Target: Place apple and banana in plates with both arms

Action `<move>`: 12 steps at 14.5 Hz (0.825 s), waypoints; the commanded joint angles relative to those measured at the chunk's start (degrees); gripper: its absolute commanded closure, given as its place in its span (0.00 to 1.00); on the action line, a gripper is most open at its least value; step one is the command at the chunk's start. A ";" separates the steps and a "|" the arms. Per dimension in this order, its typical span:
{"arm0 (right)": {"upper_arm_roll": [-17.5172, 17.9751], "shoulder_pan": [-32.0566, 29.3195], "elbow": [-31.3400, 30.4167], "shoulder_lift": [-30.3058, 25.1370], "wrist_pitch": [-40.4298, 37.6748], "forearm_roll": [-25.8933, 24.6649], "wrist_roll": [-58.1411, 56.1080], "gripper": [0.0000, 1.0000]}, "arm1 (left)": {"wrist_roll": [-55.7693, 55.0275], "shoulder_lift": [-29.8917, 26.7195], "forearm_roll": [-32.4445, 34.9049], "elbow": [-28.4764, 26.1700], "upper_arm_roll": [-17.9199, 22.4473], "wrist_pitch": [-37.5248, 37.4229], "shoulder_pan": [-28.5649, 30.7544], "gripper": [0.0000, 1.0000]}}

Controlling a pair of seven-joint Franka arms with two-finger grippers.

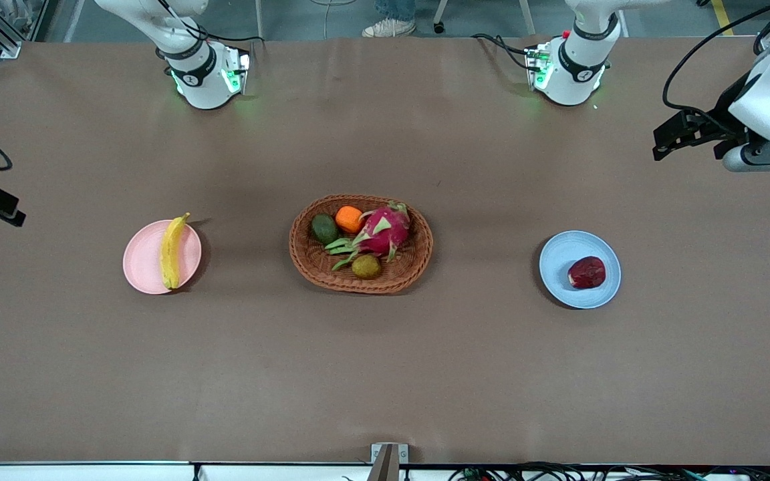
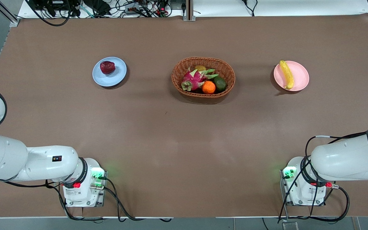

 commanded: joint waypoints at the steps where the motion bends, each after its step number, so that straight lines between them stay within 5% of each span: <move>1: 0.08 0.26 -4.17 -4.40 0.89 -0.79 -0.63 0.00 | -0.40 -1.37 -0.95 -1.04 -0.07 0.04 0.00 0.00; 12: -0.19 0.44 -21.22 -16.17 6.08 -0.27 -0.63 0.00 | -0.67 -2.69 1.24 -0.42 0.28 -0.75 0.18 0.00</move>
